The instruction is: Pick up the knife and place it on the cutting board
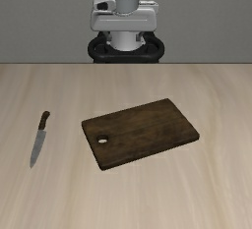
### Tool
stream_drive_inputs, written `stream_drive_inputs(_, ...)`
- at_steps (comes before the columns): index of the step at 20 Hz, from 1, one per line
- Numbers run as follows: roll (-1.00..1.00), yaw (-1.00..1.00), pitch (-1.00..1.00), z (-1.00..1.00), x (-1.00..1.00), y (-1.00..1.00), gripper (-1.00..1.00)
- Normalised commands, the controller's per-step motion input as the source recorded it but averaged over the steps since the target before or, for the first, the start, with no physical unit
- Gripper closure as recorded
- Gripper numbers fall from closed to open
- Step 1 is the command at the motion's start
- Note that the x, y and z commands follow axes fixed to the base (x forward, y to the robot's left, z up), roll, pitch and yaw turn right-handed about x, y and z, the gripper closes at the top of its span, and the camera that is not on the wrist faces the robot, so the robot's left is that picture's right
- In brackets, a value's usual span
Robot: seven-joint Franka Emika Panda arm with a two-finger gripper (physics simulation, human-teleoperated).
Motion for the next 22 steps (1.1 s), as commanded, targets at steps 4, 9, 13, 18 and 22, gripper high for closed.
stream_drive_inputs(4, 0.0, 0.0, 0.0, 0.0, 0.0, -1.0, -1.0)
stream_drive_inputs(9, 0.0, 0.0, 0.0, 0.0, 0.0, -1.0, -1.0)
stream_drive_inputs(13, 0.0, 0.0, 0.0, 0.0, 0.0, -1.0, -1.0)
stream_drive_inputs(18, 0.0, 0.0, 0.0, 0.0, 0.0, -1.0, -1.0)
stream_drive_inputs(22, 0.0, 0.0, 0.0, 0.0, 0.5, -0.5, -1.0)
